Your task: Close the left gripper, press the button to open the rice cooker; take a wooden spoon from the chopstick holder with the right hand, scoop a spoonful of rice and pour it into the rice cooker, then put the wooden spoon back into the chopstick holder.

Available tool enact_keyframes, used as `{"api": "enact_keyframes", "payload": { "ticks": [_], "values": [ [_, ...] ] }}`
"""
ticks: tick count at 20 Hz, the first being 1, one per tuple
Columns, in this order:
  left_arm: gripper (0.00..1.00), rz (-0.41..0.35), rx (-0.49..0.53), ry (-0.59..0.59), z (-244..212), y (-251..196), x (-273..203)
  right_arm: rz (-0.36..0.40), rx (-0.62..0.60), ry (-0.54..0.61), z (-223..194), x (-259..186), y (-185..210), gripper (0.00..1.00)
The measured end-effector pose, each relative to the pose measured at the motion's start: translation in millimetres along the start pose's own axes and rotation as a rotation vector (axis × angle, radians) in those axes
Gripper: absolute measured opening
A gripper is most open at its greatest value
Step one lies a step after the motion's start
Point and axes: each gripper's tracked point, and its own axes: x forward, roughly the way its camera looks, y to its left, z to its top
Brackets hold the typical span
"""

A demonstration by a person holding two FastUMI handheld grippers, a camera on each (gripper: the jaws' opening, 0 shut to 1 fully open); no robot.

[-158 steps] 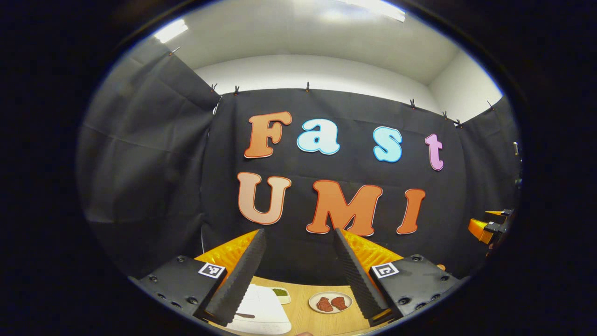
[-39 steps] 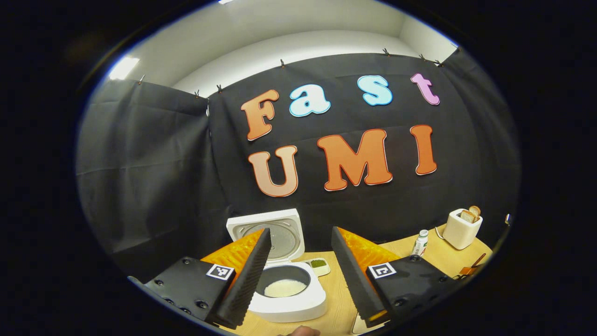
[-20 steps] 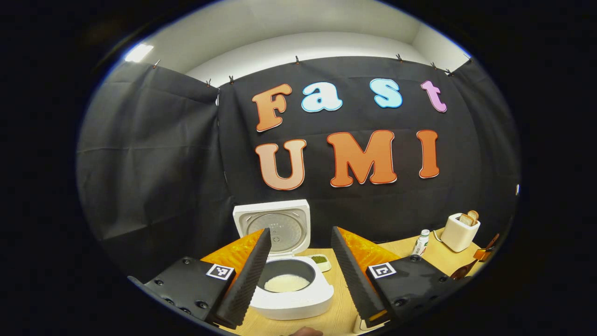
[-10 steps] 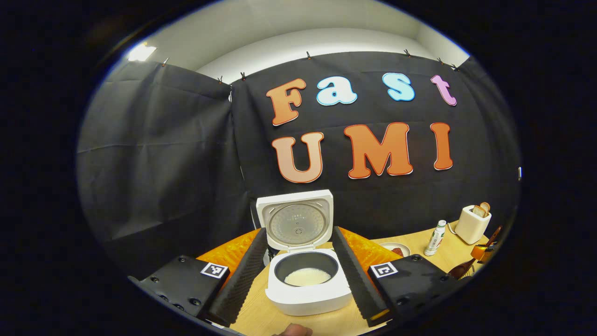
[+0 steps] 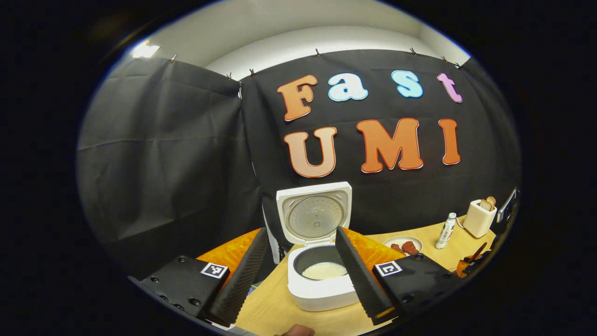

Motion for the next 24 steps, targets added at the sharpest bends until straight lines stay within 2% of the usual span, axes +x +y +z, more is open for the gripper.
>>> {"api": "enact_keyframes", "payload": {
  "ticks": [4,9,10,14,16,18,19,20,24],
  "values": [
    [0.95,0.02,-0.012,0.015,-7,14,3,-0.038,-0.064,0.028,-24,4,9,0.12],
    [0.95,0.027,-0.024,0.045,-18,21,9,-0.052,-0.038,0.059,-40,5,16,0.11],
    [0.99,0.026,-0.024,0.049,-19,22,10,-0.05,-0.025,0.07,-45,5,18,0.11],
    [1.0,0.018,-0.012,0.063,-22,23,16,-0.038,0.011,0.086,-51,2,31,0.11],
    [1.0,0.012,-0.003,0.067,-24,23,16,-0.037,0.044,0.097,-50,3,33,0.11],
    [0.99,0.007,0.003,0.071,-25,24,19,0.003,0.127,0.117,-47,5,45,0.11],
    [0.95,0.006,0.004,0.073,-25,24,20,0.021,0.165,0.132,-47,6,50,0.11],
    [0.99,0.005,0.004,0.075,-26,24,20,0.038,0.198,0.142,-48,6,56,0.11],
    [0.99,0.01,0.004,0.076,-26,29,21,0.071,0.297,0.183,-47,8,69,0.11]
  ]
}}
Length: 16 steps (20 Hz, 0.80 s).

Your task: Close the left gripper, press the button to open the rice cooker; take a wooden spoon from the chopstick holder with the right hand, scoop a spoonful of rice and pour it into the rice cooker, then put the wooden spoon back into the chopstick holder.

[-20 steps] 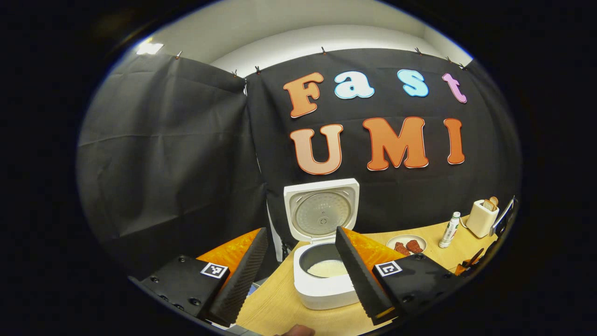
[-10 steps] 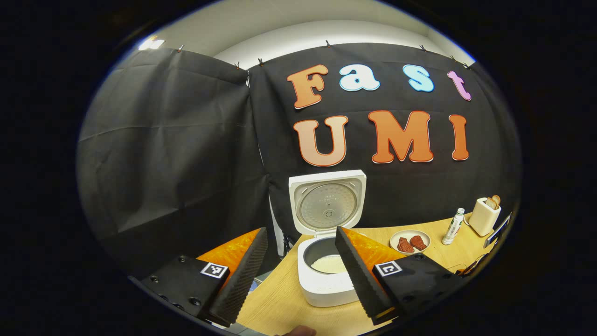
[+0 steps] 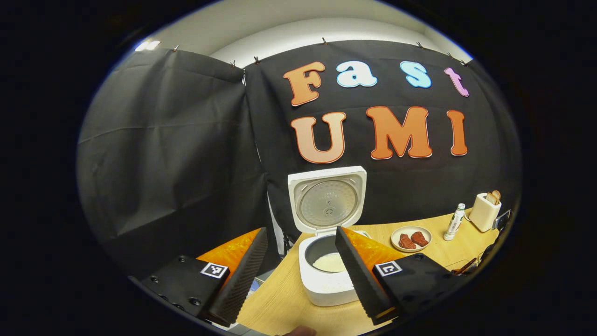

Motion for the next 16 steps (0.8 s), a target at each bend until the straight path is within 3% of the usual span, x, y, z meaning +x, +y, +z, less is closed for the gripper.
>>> {"api": "enact_keyframes", "payload": {
  "ticks": [5,16],
  "values": [
    [0.99,0.015,-0.012,0.02,-6,12,5,0.035,0.149,0.054,-1,6,10,0.11],
    [0.97,0.026,-0.017,0.013,-4,21,8,0.06,0.284,0.11,-2,10,17,0.11]
  ]
}}
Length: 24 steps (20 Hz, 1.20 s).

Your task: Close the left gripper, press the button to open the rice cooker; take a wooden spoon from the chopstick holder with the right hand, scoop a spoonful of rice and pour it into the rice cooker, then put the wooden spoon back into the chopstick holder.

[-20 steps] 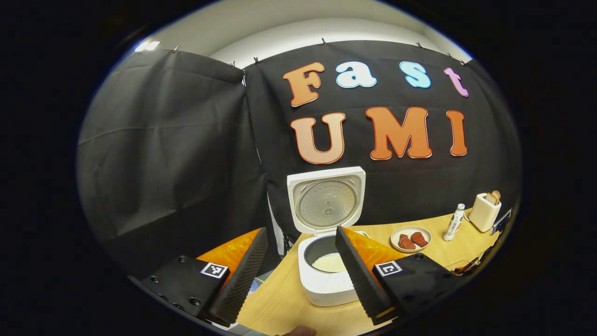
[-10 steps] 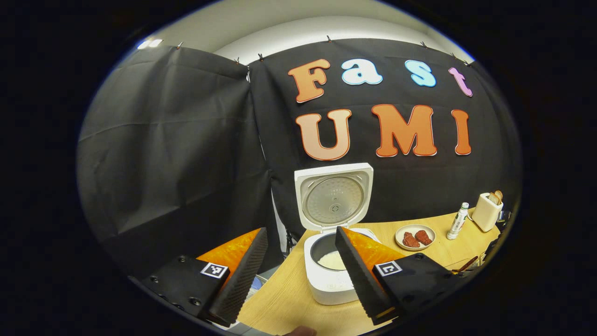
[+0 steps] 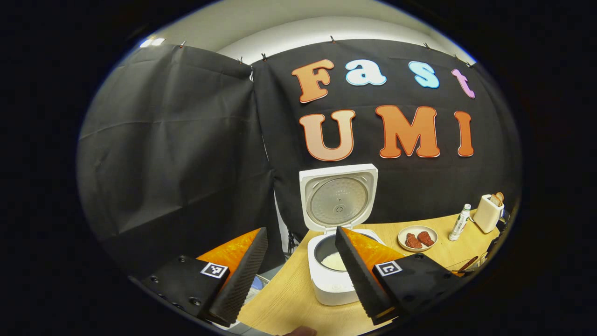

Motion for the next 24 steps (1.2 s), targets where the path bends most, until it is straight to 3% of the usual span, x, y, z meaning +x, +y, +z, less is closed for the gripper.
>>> {"api": "enact_keyframes", "payload": {
  "ticks": [10,12,16,18,19,20,24],
  "values": [
    [0.98,-0.009,0.012,0.0,4,-6,-1,0.119,0.246,0.103,-3,3,2,0.11],
    [0.95,-0.013,0.017,-0.002,8,-10,-3,0.153,0.289,0.12,-2,2,-2,0.11],
    [1.0,-0.024,0.029,-0.008,10,-22,-2,0.256,0.444,0.148,8,-8,-16,0.1],
    [0.95,-0.035,0.03,-0.008,11,-32,-1,0.285,0.497,0.143,16,-13,-25,0.11],
    [0.99,-0.041,0.031,-0.012,13,-36,-2,0.293,0.512,0.137,21,-15,-30,0.11],
    [0.94,-0.049,0.031,-0.015,15,-42,-2,0.301,0.535,0.127,26,-20,-35,0.1],
    [0.99,-0.077,0.031,-0.03,21,-65,-3,0.355,0.67,0.092,56,-29,-48,0.11]
  ]
}}
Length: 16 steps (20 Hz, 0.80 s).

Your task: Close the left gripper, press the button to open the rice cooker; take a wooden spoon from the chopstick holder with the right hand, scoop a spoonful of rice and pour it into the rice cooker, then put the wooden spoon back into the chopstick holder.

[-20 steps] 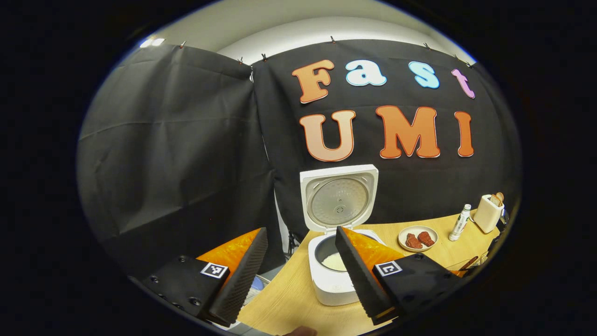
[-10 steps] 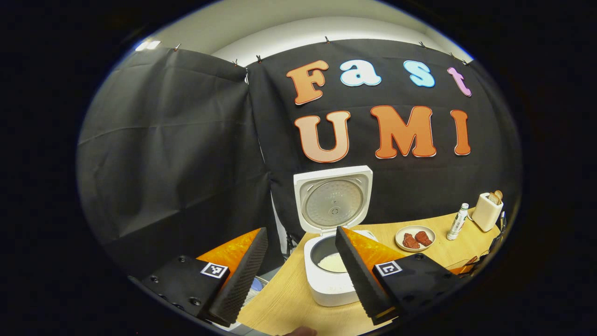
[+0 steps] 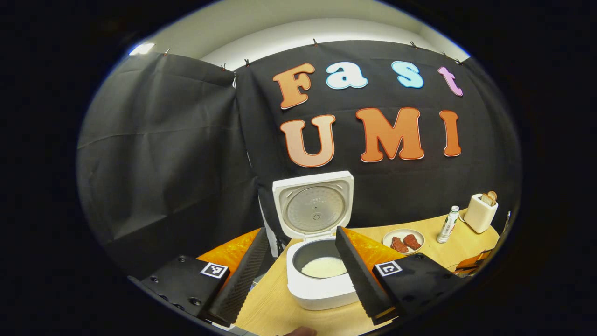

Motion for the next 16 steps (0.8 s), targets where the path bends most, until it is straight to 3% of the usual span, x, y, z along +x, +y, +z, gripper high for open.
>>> {"api": "enact_keyframes", "payload": {
  "ticks": [5,6,8,12,15,16],
  "values": [
    [0.95,-0.005,-0.022,-0.008,5,-13,-3,0.08,0.111,-0.015,26,-9,21,0.1],
    [1.0,-0.001,-0.027,-0.01,6,-13,-3,0.099,0.133,-0.012,29,-10,27,0.11],
    [1.0,0.01,-0.036,-0.013,5,-14,-4,0.141,0.172,-0.003,35,-14,41,0.1],
    [0.95,0.036,-0.05,-0.023,5,-10,-9,0.197,0.254,0.032,35,-6,71,0.1],
    [0.99,0.061,-0.066,-0.023,3,-1,-12,0.219,0.286,0.07,27,5,93,0.1],
    [0.95,0.071,-0.073,-0.022,1,3,-15,0.229,0.303,0.086,24,9,101,0.11]
  ]
}}
